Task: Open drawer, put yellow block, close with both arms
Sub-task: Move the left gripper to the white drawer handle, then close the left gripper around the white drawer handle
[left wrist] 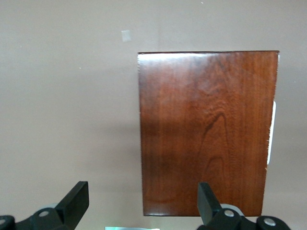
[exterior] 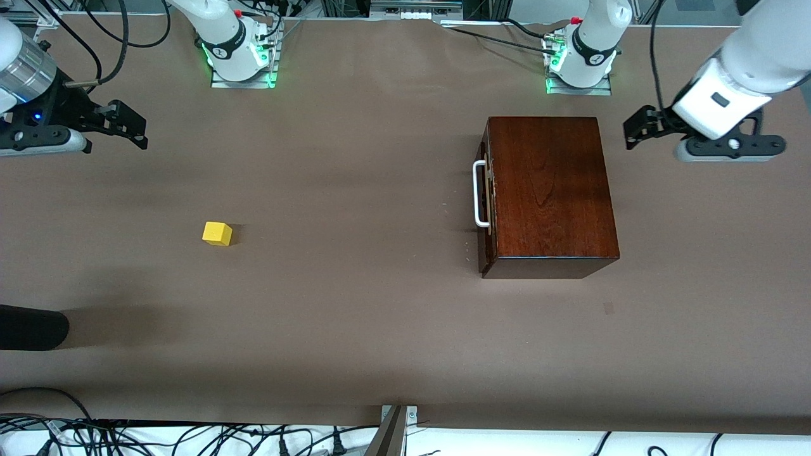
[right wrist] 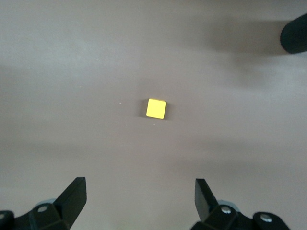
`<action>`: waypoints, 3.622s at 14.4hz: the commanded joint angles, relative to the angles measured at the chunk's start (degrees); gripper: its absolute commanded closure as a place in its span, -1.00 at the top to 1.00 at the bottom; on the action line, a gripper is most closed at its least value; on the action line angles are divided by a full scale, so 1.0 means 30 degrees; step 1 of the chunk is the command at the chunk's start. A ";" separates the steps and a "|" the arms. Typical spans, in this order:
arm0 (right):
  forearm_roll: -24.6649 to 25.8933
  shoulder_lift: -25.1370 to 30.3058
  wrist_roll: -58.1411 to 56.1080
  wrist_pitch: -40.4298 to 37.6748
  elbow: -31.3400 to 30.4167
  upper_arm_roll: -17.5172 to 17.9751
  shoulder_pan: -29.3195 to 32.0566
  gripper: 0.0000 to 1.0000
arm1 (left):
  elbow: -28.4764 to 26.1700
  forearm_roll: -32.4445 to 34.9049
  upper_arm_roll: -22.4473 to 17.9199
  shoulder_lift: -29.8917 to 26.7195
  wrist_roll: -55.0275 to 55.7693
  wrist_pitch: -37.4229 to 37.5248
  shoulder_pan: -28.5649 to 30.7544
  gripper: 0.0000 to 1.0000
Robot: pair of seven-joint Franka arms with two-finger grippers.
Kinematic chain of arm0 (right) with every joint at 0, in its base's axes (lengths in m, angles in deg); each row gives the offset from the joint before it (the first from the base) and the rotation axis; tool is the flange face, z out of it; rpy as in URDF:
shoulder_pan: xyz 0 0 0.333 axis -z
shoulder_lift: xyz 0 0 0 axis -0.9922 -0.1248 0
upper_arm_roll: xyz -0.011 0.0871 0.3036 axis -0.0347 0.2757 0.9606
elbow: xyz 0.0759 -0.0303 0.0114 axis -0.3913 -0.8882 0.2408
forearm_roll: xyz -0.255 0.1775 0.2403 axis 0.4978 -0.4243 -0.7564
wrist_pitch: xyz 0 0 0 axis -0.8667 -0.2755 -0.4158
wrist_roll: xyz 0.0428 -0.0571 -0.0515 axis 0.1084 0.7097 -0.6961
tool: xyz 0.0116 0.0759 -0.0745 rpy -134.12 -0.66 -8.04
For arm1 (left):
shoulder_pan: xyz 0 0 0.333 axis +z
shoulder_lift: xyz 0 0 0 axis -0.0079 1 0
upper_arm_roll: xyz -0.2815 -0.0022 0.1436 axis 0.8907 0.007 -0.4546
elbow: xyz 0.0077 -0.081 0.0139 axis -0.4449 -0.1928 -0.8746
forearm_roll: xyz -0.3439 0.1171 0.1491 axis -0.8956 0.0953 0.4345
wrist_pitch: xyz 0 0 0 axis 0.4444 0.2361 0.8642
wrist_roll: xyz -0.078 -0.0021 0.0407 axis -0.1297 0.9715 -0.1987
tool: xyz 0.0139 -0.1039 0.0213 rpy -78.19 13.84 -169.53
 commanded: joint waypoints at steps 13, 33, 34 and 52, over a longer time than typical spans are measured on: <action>0.0325 -0.1055 0.0190 0.0531 -0.0910 -0.0039 0.0043 1.00 | 0.1830 0.0426 0.4456 0.5937 0.7405 -0.4050 -0.3217 1.00; 0.0354 -0.1846 0.0190 0.1676 -0.1791 -0.0040 0.0014 1.00 | 0.0336 0.6580 0.4426 1.0365 1.3645 -0.7307 -0.7235 1.00; 0.0354 -0.1846 0.0190 0.1647 -0.1733 0.0019 -0.0015 1.00 | 0.0307 0.6581 0.4397 1.0394 1.3704 -0.7307 -0.7205 1.00; 0.0354 -0.1787 0.0600 0.1413 -0.1820 -0.0010 -0.0045 1.00 | 0.0336 0.7284 0.4192 1.1243 1.4759 -0.8128 -0.7117 1.00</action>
